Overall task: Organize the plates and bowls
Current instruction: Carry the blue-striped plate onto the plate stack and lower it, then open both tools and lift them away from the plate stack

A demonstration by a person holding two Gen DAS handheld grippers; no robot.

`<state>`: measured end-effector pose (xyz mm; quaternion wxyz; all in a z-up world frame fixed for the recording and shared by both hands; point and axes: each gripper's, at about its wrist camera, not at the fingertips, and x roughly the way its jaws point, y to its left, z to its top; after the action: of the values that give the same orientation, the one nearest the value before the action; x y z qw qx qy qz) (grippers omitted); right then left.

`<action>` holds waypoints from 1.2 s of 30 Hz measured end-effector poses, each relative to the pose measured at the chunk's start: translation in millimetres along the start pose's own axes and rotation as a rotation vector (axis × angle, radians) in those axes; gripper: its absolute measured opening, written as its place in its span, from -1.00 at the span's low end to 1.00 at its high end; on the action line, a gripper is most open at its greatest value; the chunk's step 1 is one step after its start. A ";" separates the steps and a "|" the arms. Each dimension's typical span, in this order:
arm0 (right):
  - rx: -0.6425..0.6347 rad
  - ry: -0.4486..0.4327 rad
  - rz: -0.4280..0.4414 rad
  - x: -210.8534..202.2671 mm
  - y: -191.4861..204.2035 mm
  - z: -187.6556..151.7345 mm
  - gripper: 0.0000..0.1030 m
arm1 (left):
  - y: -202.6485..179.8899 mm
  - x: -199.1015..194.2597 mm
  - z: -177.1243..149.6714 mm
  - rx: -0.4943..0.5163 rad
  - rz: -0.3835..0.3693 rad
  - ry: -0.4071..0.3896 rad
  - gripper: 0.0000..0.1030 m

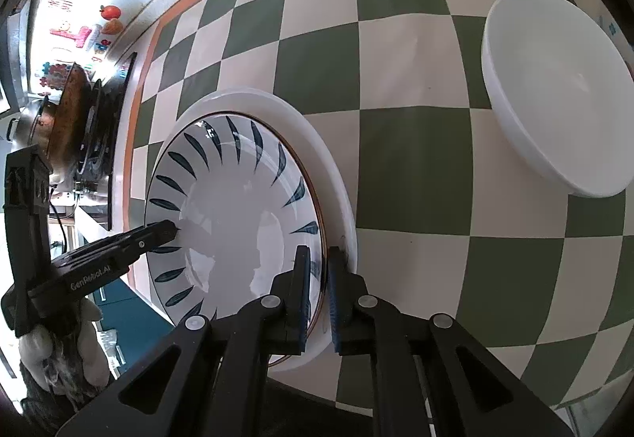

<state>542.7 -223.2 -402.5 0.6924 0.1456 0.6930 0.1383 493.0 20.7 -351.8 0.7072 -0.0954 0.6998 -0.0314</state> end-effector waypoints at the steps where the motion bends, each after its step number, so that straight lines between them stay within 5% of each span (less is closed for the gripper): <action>1: 0.004 0.001 -0.004 -0.1 0.1 0.4 -0.78 | -0.5 0.2 0.2 -0.001 0.001 -0.002 -0.63; 16: -0.027 -0.047 -0.138 -15.1 25.0 -2.1 -0.56 | -6.3 -4.7 -4.5 0.031 0.031 -0.020 -0.60; 20: -0.034 -0.056 -0.157 -18.2 32.6 -7.7 -0.39 | -8.2 -14.6 -11.2 0.051 0.039 -0.056 -0.26; 25: -0.036 -0.100 -0.171 -29.0 39.0 -23.3 0.31 | -6.1 -35.8 -21.6 0.062 0.047 -0.119 0.50; 28: -0.035 -0.137 -0.190 -42.4 44.0 -35.0 0.52 | -5.6 -53.6 -31.2 0.071 0.043 -0.154 0.55; 36: -0.062 -0.283 -0.219 -104.2 71.7 -80.2 0.60 | -12.2 -127.3 -74.5 0.120 0.036 -0.306 0.55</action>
<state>463.1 -197.5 -278.3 0.7981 0.0659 0.5957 0.0614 417.5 24.7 -224.5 0.8104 -0.0440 0.5824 -0.0457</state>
